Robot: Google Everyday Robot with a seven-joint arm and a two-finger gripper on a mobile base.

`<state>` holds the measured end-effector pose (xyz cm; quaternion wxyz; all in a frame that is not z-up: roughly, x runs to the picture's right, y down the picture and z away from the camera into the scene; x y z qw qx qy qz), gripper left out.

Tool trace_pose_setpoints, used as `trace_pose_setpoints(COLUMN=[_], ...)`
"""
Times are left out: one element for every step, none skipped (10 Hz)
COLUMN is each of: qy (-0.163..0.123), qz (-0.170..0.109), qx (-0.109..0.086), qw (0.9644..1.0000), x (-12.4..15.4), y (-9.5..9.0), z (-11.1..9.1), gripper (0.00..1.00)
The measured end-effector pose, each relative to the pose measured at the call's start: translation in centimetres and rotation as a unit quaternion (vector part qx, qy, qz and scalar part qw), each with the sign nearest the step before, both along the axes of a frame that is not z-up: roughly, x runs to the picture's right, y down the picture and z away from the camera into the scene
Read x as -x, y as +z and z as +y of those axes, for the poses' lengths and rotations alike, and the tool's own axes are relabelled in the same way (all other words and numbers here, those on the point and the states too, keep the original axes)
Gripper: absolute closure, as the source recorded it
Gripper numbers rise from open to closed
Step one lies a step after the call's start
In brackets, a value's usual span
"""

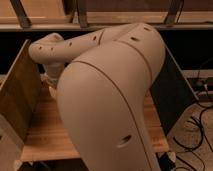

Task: Place the ceramic cup over the eraser

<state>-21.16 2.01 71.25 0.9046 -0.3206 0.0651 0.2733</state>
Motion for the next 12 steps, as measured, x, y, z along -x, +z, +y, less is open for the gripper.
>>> trace_pose_setpoints(qy=[0.006, 0.012, 0.021, 0.024, 0.024, 0.024, 0.024, 0.023, 0.017, 0.009, 0.004, 0.003], qz=[-0.007, -0.014, -0.023, -0.026, -0.025, -0.026, -0.025, -0.026, -0.029, -0.034, -0.041, -0.043], qx=[0.003, 0.006, 0.013, 0.015, 0.016, 0.015, 0.015, 0.015, 0.017, 0.025, 0.04, 0.051], qw=[1.0, 0.9998, 0.9994, 0.9993, 0.9993, 0.9993, 0.9993, 0.9993, 0.9993, 0.9991, 0.9984, 0.9978], x=[0.5, 0.9, 1.4, 1.5, 1.5, 1.5, 1.5, 1.6, 1.8, 2.5, 3.5, 3.8], y=[0.4, 0.7, 1.0, 1.1, 1.2, 1.1, 1.2, 1.1, 1.3, 1.5, 1.6, 1.7], z=[0.3, 0.7, 1.3, 1.4, 1.5, 1.5, 1.5, 1.4, 1.6, 2.4, 3.8, 4.7], gripper=[1.0, 1.0, 1.0, 1.0, 1.0, 1.0, 1.0, 1.0, 1.0, 1.0, 1.0, 1.0])
